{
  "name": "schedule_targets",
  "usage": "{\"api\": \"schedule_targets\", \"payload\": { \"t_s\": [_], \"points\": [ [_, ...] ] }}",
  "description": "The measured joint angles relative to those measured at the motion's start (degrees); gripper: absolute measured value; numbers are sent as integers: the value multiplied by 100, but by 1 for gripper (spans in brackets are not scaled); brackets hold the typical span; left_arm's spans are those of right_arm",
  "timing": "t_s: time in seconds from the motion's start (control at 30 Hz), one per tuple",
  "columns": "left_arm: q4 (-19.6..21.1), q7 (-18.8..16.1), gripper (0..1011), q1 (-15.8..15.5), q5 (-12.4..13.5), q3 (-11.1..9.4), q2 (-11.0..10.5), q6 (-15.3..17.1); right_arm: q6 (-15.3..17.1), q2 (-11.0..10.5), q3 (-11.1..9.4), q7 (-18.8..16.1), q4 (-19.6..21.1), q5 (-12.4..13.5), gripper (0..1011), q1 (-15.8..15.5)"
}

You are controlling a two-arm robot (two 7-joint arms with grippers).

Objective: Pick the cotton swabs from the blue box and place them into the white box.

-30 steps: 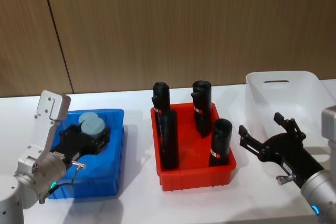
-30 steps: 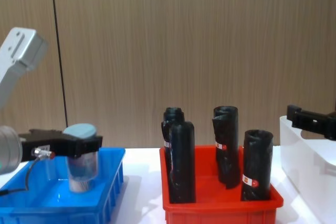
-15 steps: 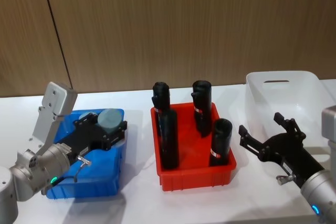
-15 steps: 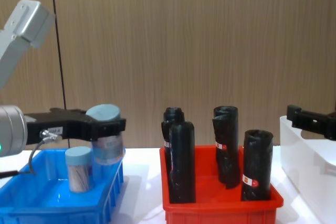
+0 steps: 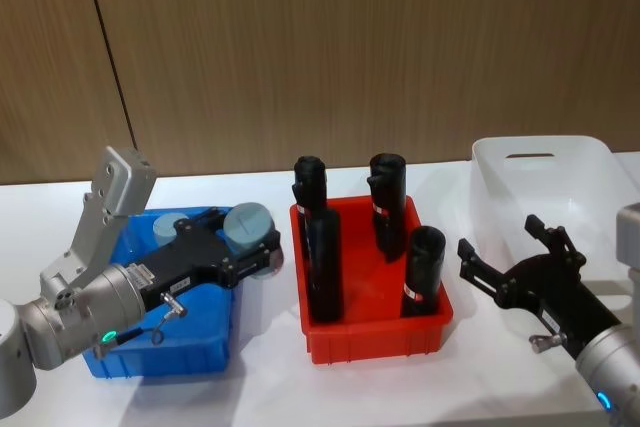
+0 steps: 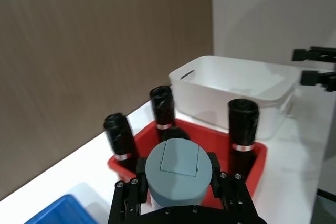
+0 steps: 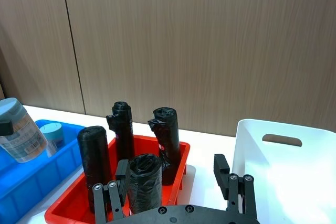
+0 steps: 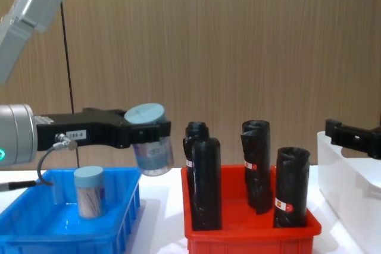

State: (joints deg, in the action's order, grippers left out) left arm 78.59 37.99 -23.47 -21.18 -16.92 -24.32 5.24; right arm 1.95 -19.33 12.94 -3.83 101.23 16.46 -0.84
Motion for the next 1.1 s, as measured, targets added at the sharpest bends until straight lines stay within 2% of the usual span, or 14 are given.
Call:
{"api": "schedule_targets", "payload": {
  "t_s": [0.43, 0.77, 0.97, 1.1],
  "points": [
    [-312, 1165, 669, -278, -254, -64, 91, -226, 0, 0, 0, 0, 0, 0, 1002, 0],
    [-707, 2168, 669, -605, -384, -170, 236, -330, 0, 0, 0, 0, 0, 0, 1002, 0],
    [-859, 2488, 669, -738, -386, -224, 293, -339, 0, 0, 0, 0, 0, 0, 1002, 0],
    [-917, 2583, 669, -787, -380, -246, 311, -341, 0, 0, 0, 0, 0, 0, 1001, 0]
  ]
}}
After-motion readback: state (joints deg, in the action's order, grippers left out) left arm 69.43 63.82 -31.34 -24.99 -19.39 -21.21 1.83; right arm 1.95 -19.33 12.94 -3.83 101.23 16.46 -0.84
